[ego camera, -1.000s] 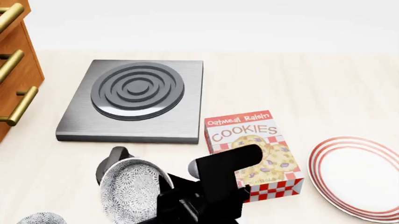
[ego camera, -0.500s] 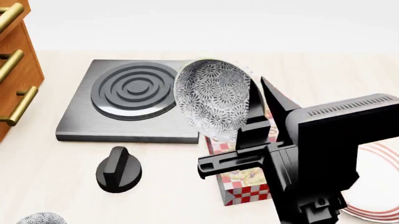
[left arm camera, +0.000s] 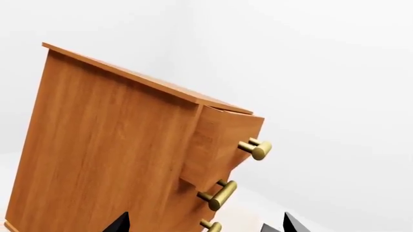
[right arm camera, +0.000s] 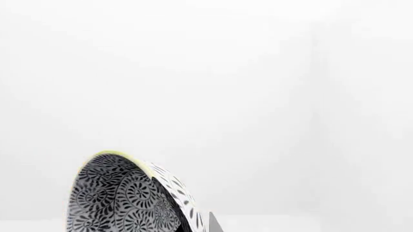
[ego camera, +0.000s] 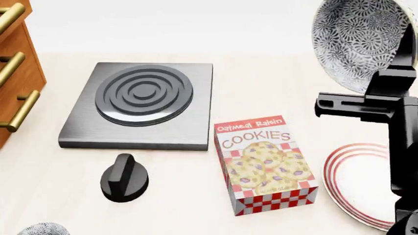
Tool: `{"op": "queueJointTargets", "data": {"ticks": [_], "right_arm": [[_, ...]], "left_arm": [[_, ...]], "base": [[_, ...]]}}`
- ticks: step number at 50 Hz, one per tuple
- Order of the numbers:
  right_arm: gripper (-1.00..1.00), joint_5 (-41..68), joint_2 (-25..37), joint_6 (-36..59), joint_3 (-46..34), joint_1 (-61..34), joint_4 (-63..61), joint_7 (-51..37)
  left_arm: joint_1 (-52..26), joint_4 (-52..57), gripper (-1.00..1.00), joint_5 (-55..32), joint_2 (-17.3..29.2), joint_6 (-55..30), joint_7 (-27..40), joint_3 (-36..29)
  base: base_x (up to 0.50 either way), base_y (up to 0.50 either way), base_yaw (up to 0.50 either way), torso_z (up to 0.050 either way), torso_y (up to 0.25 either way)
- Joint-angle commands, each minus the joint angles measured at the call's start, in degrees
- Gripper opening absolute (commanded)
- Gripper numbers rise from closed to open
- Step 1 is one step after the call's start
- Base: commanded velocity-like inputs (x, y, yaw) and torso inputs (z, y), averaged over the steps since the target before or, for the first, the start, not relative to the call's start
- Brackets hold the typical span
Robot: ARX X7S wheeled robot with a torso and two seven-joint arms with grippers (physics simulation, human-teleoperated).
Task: Pick the akita bowl from table center and place it on the plate.
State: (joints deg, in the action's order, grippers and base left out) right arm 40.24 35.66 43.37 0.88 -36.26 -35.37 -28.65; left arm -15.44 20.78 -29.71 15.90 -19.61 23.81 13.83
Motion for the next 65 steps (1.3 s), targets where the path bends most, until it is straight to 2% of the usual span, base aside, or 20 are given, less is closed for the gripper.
{"op": "queueJointTargets", "data": {"ticks": [1,4,11,15,18,32,33,37,44,47,51,58,65], "right_arm": [[-1.00,7.05,-2.41,6.32,7.59,-4.61,10.13,-2.74],[-1.00,7.28,-2.03,8.41,5.71,-5.88,12.83,-2.12],[-1.00,13.61,-5.53,11.61,8.94,-6.26,23.30,-0.67],[-1.00,13.36,-5.53,12.18,9.59,-5.22,25.69,-1.76],[-1.00,10.44,-4.57,10.76,7.44,-4.30,23.69,-1.91],[-1.00,10.53,-4.50,10.60,7.33,-4.27,23.74,-1.96],[-1.00,17.40,-5.31,15.87,10.76,-6.96,27.34,-2.65],[-1.00,25.42,-6.41,26.39,14.19,-13.79,36.55,-9.11],[-1.00,30.81,-9.00,33.32,19.74,-20.89,53.37,-18.56],[-1.00,28.22,-8.12,31.43,17.65,-22.41,55.08,-17.17],[-1.00,28.91,-8.16,32.42,18.73,-24.00,58.73,-19.13],[-1.00,31.42,-8.34,31.95,22.39,-24.96,61.36,-20.15],[-1.00,33.02,-7.53,29.94,26.12,-22.10,60.26,-19.81]], "left_arm": [[0.03,-0.03,1.00,-0.31,0.16,0.22,0.24,0.15],[0.08,-0.09,1.00,-0.45,0.20,0.36,0.25,0.29],[0.13,-0.42,1.00,-0.32,0.15,0.72,0.34,0.15],[0.18,-0.56,1.00,-0.25,0.21,0.85,0.34,0.03],[0.21,-0.45,1.00,-0.49,0.32,0.80,0.45,0.24],[0.26,-0.50,1.00,-0.68,0.51,0.96,0.65,0.06],[0.33,-0.56,1.00,-0.14,0.45,1.90,0.27,-0.16],[0.75,-0.57,1.00,1.46,0.20,5.08,-0.79,-0.53],[0.40,-2.84,1.00,1.37,-0.12,7.69,-2.50,-0.48],[0.19,-3.48,1.00,1.48,-0.17,8.14,-2.61,-0.47],[0.38,-3.50,1.00,1.86,-0.26,8.88,-2.75,-0.68],[0.70,-3.84,1.00,2.14,-0.19,10.02,-3.42,-0.98],[1.19,-3.48,1.00,1.52,0.22,9.96,-3.77,-0.87]], "base": [[0.00,0.00,0.00,0.000,0.000],[0.00,0.00,0.00,0.000,0.000],[0.00,0.00,0.00,0.000,0.000],[0.00,0.00,0.00,0.000,0.000],[0.00,0.00,0.00,0.000,0.005],[0.00,0.00,0.00,0.000,0.000],[0.00,0.00,0.00,0.000,0.000],[0.00,0.00,0.00,0.000,0.000],[0.00,0.00,0.00,0.000,0.000],[0.00,0.00,0.00,0.000,0.000],[0.00,0.00,0.00,0.000,0.003],[0.00,0.00,0.00,0.000,0.000],[0.00,0.00,0.00,0.000,0.000]]}}
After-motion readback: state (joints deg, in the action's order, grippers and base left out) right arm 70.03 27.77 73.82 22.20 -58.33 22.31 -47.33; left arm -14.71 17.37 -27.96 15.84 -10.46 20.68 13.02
